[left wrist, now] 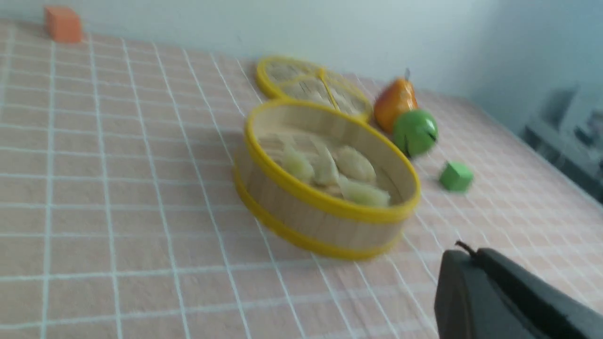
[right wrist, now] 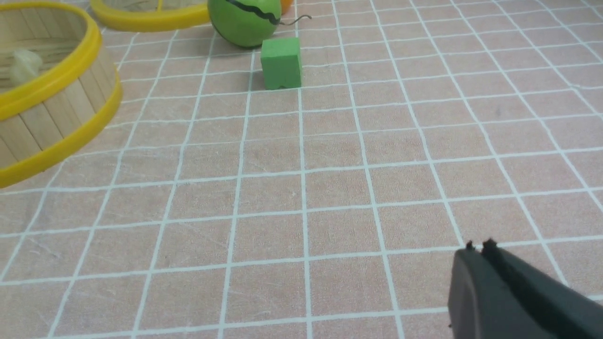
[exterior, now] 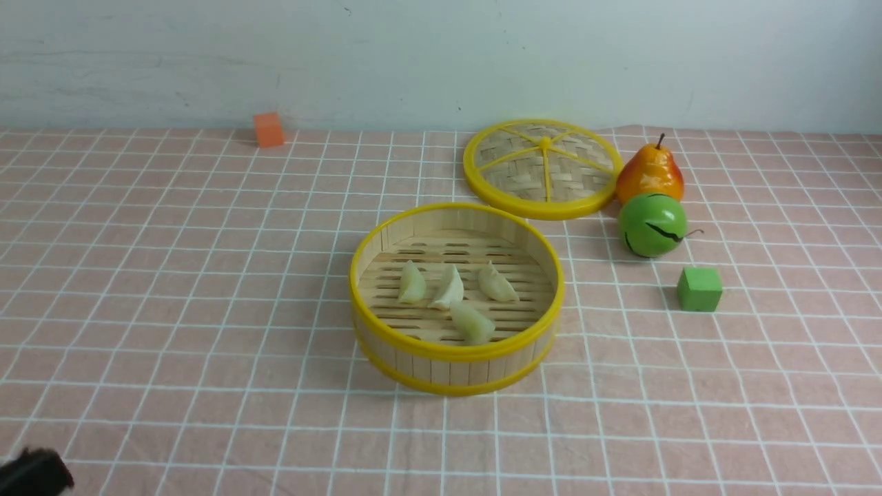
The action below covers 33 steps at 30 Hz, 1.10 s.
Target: Put the dumplings into the steamer on the table with the pink tablecloth.
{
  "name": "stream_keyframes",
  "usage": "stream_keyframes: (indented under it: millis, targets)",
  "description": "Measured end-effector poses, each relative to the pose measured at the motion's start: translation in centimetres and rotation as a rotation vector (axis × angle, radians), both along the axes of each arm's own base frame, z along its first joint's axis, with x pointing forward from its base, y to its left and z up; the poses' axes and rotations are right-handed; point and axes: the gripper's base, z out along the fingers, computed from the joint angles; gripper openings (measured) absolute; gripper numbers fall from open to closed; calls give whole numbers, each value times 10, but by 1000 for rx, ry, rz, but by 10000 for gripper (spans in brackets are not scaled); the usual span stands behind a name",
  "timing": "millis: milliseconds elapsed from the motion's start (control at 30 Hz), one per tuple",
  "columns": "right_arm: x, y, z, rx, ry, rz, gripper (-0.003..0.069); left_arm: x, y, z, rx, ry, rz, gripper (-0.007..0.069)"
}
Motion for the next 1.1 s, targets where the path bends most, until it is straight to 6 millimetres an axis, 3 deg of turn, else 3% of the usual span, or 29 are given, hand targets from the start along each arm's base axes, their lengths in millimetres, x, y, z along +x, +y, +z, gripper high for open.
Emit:
stream_keyframes:
  millis: [133,333,667,1100]
  targets:
    - [0,0,0,0,0,0,10,10,9,-20,-15,-63,205,-14]
    - [0,0,0,0,0,0,19,13,21,-52,93,0,404,-14]
    - [0,0,0,1,-1,0,34,6,25,-81,178,217,429,-14]
    - [0,0,0,1,-1,0,49,5,24,-82,227,223,408,-14]
